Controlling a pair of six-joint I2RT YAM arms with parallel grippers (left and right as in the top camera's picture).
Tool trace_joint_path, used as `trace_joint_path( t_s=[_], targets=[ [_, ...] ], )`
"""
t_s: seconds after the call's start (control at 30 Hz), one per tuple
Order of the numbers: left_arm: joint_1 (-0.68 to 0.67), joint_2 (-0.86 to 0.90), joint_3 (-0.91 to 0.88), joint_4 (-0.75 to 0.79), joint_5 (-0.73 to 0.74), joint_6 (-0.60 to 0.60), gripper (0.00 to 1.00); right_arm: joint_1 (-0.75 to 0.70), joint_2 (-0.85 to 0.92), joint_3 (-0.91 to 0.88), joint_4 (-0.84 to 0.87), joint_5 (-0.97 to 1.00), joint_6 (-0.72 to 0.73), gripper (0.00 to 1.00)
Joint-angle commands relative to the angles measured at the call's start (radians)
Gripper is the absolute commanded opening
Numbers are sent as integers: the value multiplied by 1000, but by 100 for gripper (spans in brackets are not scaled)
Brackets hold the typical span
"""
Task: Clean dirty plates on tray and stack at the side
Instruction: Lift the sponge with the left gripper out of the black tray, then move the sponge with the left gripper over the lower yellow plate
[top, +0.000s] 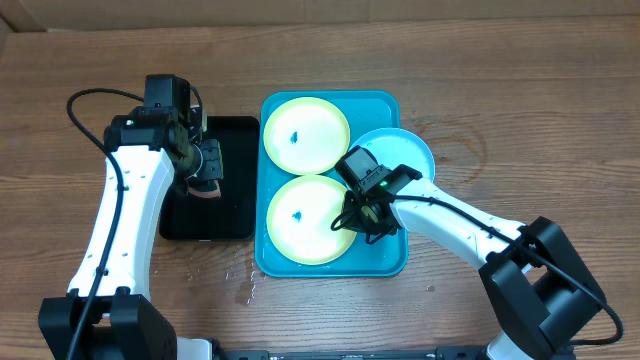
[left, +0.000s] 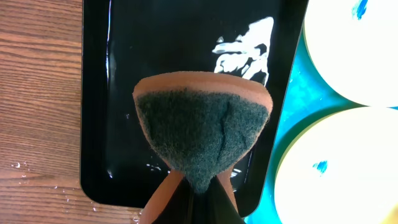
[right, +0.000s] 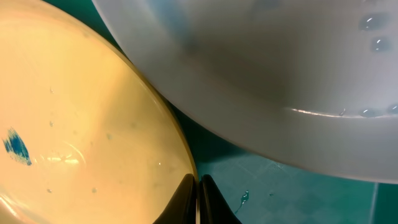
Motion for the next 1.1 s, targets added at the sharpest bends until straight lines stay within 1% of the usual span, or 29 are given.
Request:
trace_joint_path(
  t_s=[0.0, 0.07, 0.13, 0.23, 0.33, 0.53, 0.6, 0.73, 0.8, 0.87, 0.9, 0.93, 1.0, 1.07],
  targets=[
    [-7, -8, 7, 6, 1, 13, 4, 2, -2, -1, 6, 10, 12, 5],
    [-8, -8, 7, 8, 2, 12, 4, 2, -2, -2, 7, 10, 12, 17],
    [-8, -8, 7, 8, 2, 12, 4, 2, -2, -1, 8, 10, 12, 19],
    [-8, -8, 6, 9, 6, 12, 4, 2, -2, -2, 6, 10, 13, 18],
    [-8, -8, 6, 11, 6, 12, 4, 3, -2, -6, 6, 10, 28, 12],
    [-8, -8, 6, 15, 6, 19, 4, 3, -2, -19, 27, 5, 31, 11],
    [-8, -8, 6, 16, 10, 24, 4, 3, -2, -19, 33, -1, 30, 4],
    [-8, -8, 6, 24, 34, 45, 4, 3, -2, -19, 35, -2, 30, 4],
    [-8, -8, 6, 30, 79, 75, 4, 3, -2, -19, 36, -2, 30, 12],
    [-8, -8, 6, 32, 114, 97, 4, 3, -2, -19, 38, -2, 30, 15],
    [-8, -8, 6, 32, 113, 99, 4, 3, -2, -19, 38, -2, 30, 15],
    [-7, -8, 6, 33, 112, 99, 4, 3, -2, -19, 37, -2, 30, 11],
    [-7, -8, 6, 37, 111, 99, 4, 3, -2, -19, 37, -2, 30, 6],
    [-8, -8, 6, 45, 111, 100, 4, 3, -2, -19, 37, -2, 30, 6]
  ],
)
